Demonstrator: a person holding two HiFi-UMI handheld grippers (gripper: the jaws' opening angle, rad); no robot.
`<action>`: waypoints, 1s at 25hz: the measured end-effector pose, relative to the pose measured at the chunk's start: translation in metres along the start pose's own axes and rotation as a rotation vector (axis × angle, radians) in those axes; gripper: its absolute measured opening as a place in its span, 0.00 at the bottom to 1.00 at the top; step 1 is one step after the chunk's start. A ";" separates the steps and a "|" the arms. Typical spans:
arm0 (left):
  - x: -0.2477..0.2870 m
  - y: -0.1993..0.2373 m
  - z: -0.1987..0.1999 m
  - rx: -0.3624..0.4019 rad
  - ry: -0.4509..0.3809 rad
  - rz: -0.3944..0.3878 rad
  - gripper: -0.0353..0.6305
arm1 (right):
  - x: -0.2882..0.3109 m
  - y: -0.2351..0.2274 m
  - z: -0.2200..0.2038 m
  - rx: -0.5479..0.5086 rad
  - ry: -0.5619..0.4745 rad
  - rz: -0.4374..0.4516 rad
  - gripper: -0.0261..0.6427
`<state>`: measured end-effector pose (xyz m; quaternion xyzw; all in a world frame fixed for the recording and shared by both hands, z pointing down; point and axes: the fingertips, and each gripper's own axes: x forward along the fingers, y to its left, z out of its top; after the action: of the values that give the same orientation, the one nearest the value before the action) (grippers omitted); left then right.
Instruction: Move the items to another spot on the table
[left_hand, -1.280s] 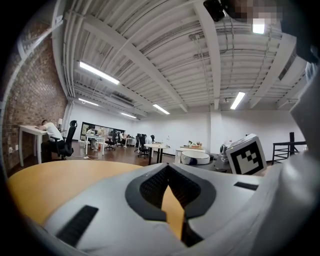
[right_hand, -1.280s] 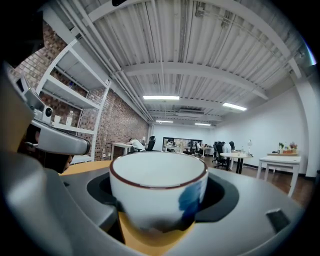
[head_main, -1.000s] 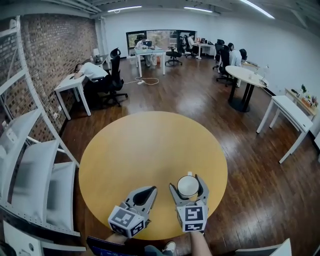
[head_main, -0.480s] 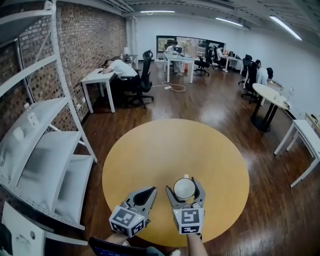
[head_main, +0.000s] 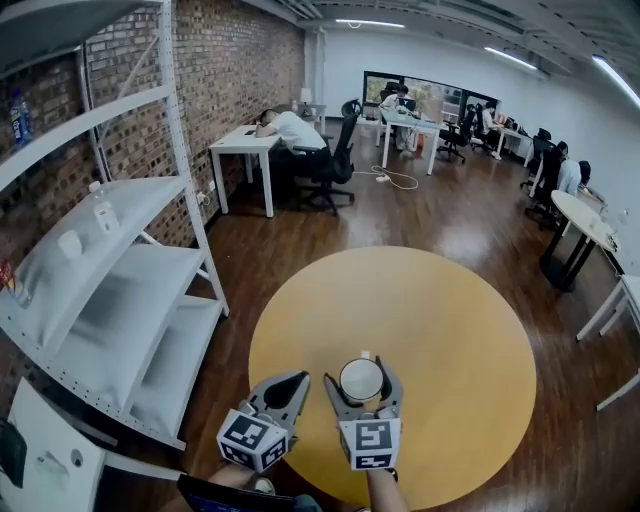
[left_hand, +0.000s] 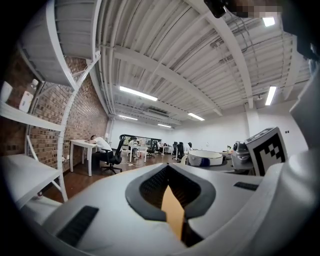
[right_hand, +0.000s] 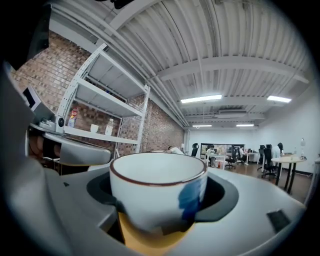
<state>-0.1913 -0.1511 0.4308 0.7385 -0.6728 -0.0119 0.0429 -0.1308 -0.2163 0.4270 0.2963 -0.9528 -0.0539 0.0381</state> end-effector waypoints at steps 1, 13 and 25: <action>-0.002 0.009 0.000 -0.003 -0.002 0.012 0.06 | 0.007 0.008 0.001 0.001 -0.004 0.012 0.65; -0.030 0.106 -0.006 -0.019 -0.004 0.075 0.06 | 0.092 0.099 0.003 0.012 -0.007 0.102 0.65; -0.024 0.169 -0.037 -0.020 0.050 0.029 0.06 | 0.147 0.134 -0.052 0.052 0.045 0.041 0.65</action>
<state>-0.3589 -0.1405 0.4802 0.7283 -0.6819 0.0004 0.0674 -0.3211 -0.1945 0.5015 0.2788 -0.9587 -0.0218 0.0526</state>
